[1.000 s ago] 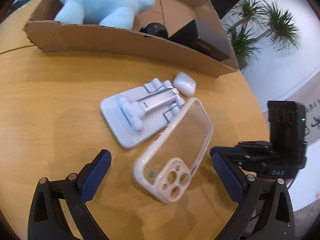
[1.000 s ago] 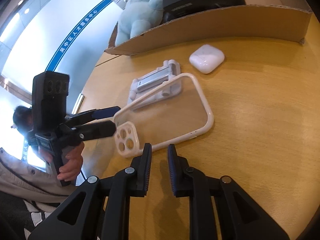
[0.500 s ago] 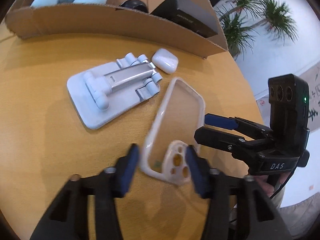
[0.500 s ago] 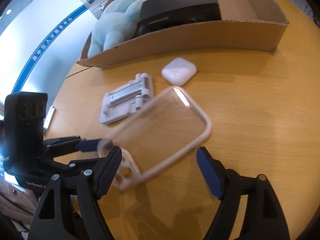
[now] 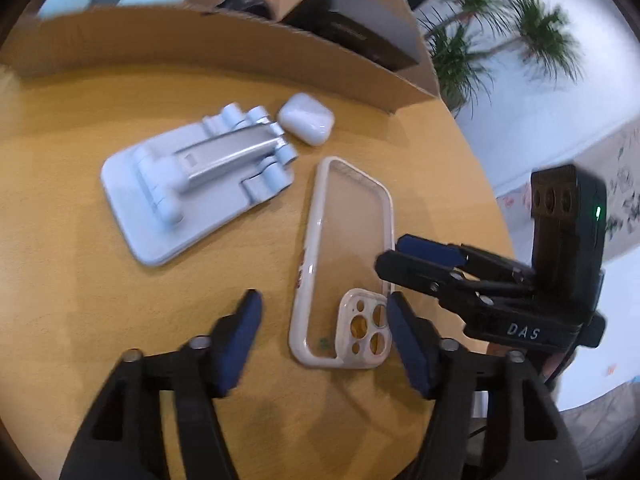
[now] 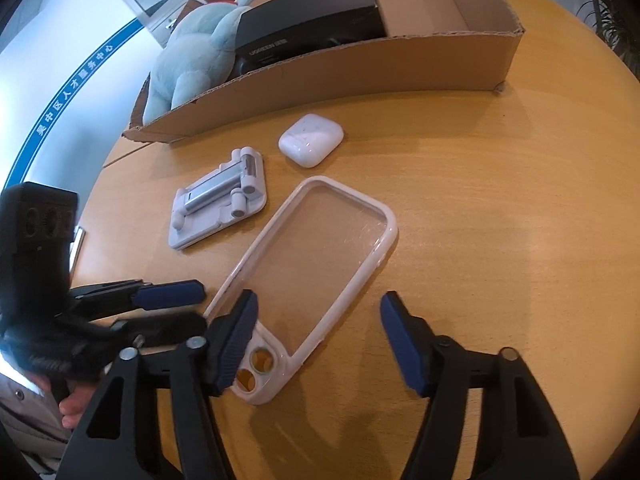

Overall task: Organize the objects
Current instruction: 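Lift the phone case with the right gripper and turn it upright, then lower the phone case flat onto the table with the right gripper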

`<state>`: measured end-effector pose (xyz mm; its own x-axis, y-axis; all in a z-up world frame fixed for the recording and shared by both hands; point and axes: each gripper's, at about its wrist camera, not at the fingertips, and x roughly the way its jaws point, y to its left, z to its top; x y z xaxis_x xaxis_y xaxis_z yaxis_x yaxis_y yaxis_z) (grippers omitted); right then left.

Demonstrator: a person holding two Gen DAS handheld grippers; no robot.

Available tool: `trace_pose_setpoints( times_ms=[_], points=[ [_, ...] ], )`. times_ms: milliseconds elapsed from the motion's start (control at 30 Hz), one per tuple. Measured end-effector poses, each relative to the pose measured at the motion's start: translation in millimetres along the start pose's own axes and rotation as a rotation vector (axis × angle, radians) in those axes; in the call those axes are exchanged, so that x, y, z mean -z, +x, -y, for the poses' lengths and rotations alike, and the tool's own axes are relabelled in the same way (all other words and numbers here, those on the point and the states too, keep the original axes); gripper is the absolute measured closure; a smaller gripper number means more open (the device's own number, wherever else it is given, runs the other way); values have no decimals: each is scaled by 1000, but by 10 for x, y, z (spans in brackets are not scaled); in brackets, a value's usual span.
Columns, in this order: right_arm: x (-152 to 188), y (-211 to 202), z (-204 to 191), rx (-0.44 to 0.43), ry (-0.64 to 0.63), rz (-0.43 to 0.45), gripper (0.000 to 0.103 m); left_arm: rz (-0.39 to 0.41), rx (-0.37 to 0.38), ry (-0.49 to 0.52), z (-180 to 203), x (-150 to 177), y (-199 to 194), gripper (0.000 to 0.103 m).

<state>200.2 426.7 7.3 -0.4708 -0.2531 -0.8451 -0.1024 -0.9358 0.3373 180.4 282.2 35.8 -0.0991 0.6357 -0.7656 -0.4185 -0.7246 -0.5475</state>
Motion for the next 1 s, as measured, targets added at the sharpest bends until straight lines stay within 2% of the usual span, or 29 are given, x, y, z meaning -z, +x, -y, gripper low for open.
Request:
trace_pose_setpoints(
  times_ms=[100,233,433,533,700,833,1000],
  points=[
    [-15,45,-60,-12,15,12,53,-34,4,71,122,19,54,41],
    [-1,49,-87,-8,29,37,55,-41,-19,151,236,89,70,46],
    [-10,47,37,-85,96,51,55,-53,80,67,77,59,31,46],
    [-11,-16,163,-197,166,73,55,-49,93,46,47,58,23,46],
    [-6,-115,199,-291,200,108,55,-53,97,56,69,60,43,43],
    [-6,-95,134,-454,210,72,57,-97,179,41,99,71,117,41],
    [-88,-78,-204,-412,124,76,59,-87,186,52,75,120,39,34]
  ],
)
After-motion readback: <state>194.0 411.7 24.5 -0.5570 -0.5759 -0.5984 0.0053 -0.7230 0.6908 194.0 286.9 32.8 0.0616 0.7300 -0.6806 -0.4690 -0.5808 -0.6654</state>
